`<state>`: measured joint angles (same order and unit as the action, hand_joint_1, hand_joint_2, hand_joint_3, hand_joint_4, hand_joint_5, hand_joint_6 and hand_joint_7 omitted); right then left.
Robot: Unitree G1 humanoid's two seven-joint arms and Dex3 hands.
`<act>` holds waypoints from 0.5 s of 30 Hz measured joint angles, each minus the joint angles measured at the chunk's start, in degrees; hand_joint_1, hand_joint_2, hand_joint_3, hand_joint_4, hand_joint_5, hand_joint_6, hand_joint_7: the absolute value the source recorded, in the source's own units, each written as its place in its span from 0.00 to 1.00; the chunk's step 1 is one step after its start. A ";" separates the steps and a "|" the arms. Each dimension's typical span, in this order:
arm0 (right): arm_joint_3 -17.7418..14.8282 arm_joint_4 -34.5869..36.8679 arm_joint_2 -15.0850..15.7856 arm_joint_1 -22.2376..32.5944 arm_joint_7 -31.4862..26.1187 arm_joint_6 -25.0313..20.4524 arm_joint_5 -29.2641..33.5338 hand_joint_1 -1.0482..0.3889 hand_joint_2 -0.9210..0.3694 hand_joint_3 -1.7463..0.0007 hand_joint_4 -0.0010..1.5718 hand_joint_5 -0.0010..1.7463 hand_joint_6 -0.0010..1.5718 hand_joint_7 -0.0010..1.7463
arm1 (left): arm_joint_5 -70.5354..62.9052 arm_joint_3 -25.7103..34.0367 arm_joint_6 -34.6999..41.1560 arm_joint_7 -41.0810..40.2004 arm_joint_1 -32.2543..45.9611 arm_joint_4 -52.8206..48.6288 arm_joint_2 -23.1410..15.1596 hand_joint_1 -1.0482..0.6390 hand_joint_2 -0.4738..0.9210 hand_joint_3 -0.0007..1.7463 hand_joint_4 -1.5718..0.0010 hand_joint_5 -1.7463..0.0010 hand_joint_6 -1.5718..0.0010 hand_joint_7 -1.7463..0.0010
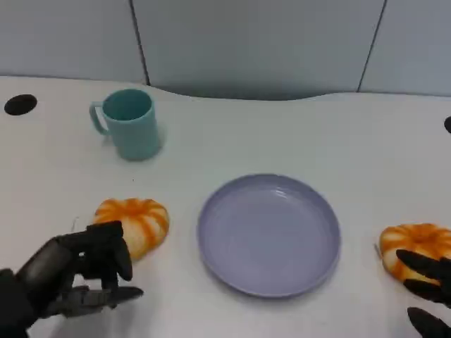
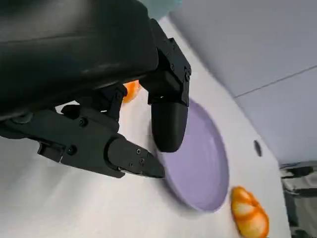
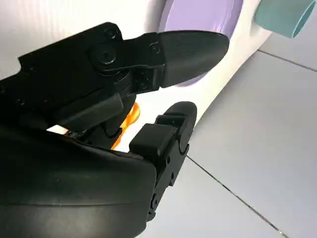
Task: Grasp the bread from the table and place it into the plate.
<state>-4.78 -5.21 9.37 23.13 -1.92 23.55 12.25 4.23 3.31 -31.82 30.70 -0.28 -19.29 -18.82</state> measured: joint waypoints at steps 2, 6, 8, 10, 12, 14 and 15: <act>0.08 0.01 0.01 -0.10 -0.06 0.00 0.71 0.46 0.00 0.79 0.60 0.00 0.49 0.00 | -4.88 0.35 -7.65 -4.18 -1.58 -3.04 -0.03 0.47 0.99 0.01 0.53 0.00 0.67 0.00; 0.23 0.13 0.00 -0.43 -0.13 0.00 1.16 0.46 0.00 0.79 0.60 0.00 0.49 0.00 | -22.11 0.93 -16.01 -17.03 -4.40 -3.37 -2.13 0.39 0.99 0.01 0.62 0.00 0.77 0.01; 0.24 0.14 0.00 -0.46 -0.18 0.00 1.36 0.46 0.00 0.79 0.60 0.00 0.50 0.00 | -31.28 0.98 -17.59 -23.54 -5.72 -2.59 -4.32 0.34 1.00 0.00 0.66 0.16 0.70 0.33; 0.31 0.21 -0.02 -0.51 -0.20 0.02 1.37 0.46 0.00 0.79 0.60 0.00 0.50 0.00 | -39.15 0.76 -17.86 -29.05 -6.71 -0.90 -6.67 0.32 1.00 0.00 0.67 0.25 0.65 0.52; 0.44 0.33 -0.04 -0.60 -0.20 0.03 1.37 0.46 0.00 0.79 0.60 0.00 0.50 0.00 | -43.15 -0.01 -17.83 -32.92 -7.62 0.00 -8.32 0.27 0.98 0.00 0.79 0.45 0.71 0.76; 0.54 0.35 -0.07 -0.66 -0.29 0.06 1.36 0.46 0.00 0.79 0.60 0.00 0.50 0.00 | -46.46 -1.54 -14.58 -33.27 -7.96 2.40 -9.19 0.22 0.98 0.00 0.86 0.61 0.75 0.94; 0.67 0.35 -0.10 -0.74 -0.30 0.08 1.36 0.46 0.00 0.79 0.60 0.00 0.50 0.00 | -48.01 -2.56 -12.38 -32.91 -8.08 3.94 -9.50 0.21 0.97 0.00 0.89 0.63 0.77 0.96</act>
<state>-4.10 -4.87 9.28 22.39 -2.23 23.63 13.61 -43.78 0.75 -44.20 -2.21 -8.36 -15.35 -28.32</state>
